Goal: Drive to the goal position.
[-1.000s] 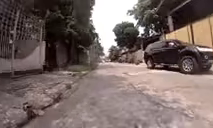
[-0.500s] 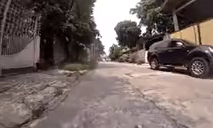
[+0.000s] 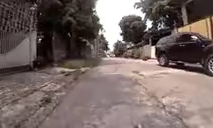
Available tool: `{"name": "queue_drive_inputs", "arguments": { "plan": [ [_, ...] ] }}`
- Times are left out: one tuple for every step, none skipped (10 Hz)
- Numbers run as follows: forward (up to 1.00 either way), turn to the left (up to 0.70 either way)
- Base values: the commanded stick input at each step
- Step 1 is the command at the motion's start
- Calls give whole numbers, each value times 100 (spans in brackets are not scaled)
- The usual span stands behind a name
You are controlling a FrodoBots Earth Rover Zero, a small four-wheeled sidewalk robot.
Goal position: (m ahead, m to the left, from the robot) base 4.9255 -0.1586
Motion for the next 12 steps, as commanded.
{"name": "queue_drive_inputs", "arguments": {
  "plan": [
    [100, 0],
    [100, 0],
    [100, 0],
    [100, 0],
    [100, 0],
    [100, 0],
    [100, 0],
    [100, 0],
    [100, 3],
    [100, 8],
    [100, 0],
    [100, 0]
  ]
}}
